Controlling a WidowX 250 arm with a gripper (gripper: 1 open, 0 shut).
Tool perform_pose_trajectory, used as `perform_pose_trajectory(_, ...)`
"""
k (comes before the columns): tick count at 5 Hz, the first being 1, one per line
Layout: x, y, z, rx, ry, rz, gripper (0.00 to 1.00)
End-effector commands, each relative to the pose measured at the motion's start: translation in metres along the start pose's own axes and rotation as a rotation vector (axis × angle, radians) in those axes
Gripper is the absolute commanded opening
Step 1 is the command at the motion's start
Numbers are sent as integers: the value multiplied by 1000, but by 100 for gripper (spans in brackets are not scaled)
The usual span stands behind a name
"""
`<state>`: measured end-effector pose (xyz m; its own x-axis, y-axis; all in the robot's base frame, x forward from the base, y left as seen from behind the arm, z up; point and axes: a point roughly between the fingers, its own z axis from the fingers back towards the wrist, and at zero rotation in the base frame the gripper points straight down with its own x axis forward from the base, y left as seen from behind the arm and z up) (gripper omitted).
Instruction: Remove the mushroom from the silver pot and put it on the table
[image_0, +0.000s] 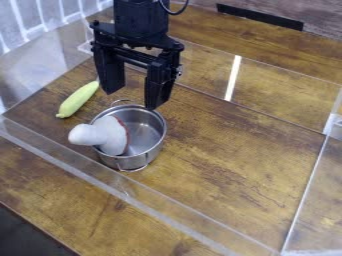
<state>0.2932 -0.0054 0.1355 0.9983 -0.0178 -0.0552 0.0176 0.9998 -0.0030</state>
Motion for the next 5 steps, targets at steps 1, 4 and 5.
perform_pose_trajectory(1,2,6,-11,0,26,41,100)
perform_pose_trajectory(4,8,36,-60,11,-31,10,100)
perform_pose_trajectory(5,22,35,-67,5,-48,-23,100)
